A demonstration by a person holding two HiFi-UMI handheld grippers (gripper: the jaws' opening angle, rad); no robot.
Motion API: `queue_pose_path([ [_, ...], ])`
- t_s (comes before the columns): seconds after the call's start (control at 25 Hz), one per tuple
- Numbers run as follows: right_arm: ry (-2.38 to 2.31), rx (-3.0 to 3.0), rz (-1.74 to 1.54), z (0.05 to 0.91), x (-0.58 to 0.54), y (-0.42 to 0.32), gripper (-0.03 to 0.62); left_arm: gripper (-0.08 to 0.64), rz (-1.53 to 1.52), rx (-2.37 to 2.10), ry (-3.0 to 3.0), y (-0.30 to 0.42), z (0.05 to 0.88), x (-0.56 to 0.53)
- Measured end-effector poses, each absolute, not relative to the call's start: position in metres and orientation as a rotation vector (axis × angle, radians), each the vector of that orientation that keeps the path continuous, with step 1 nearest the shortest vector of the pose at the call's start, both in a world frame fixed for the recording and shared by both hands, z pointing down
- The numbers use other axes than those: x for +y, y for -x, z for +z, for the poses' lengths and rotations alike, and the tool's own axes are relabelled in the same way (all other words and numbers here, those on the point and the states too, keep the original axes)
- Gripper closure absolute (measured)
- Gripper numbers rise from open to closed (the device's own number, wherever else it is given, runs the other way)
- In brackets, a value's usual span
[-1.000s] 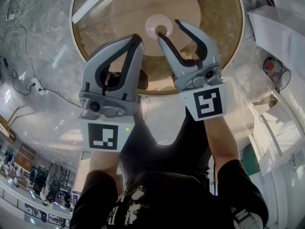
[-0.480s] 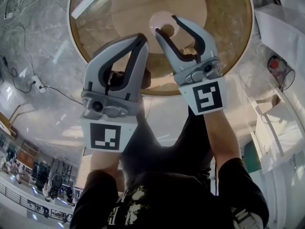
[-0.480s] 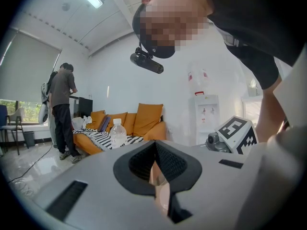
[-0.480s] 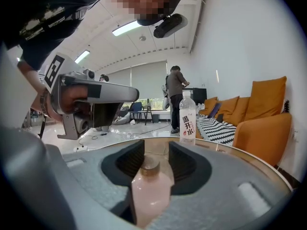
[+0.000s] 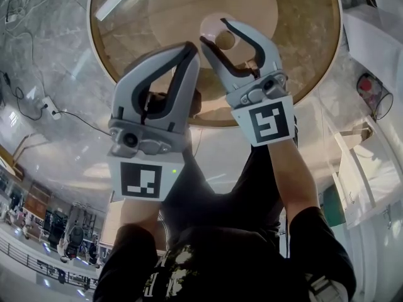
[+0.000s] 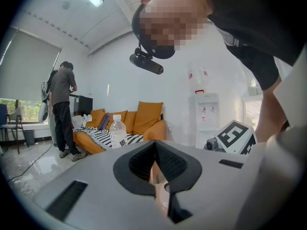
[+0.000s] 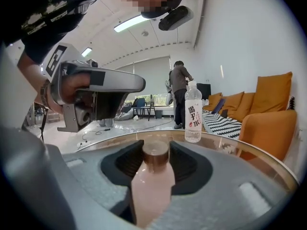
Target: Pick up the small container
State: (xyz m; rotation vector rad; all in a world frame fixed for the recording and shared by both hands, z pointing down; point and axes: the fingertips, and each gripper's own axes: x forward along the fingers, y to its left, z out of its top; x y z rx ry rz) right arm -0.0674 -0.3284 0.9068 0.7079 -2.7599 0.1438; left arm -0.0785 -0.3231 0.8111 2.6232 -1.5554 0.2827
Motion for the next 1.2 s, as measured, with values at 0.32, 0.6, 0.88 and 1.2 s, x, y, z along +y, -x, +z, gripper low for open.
queue_pose_path([
  [0.32, -0.681, -2.733, 0.117, 0.917, -0.324, 0.063, 0.462, 0.546, 0.283, -1.570, -2.588, 0.080, 0.820, -0.319],
  [0.6, -0.650, -2.680, 0.152, 0.905, -0.328, 0.064, 0.465, 0.546, 0.271, -1.604, -2.574, 0.093, 0.798, -0.328],
  [0.88, -0.640, -2.667, 0.174, 0.848, -0.323, 0.059, 0.465, 0.546, 0.270, -1.599, -2.528, 0.092, 0.759, -0.315],
  [1.2, -0.655, -2.693, 0.144, 0.761, -0.315, 0.057, 0.465, 0.546, 0.248, -1.607, -2.554, 0.086, 0.684, -0.311],
])
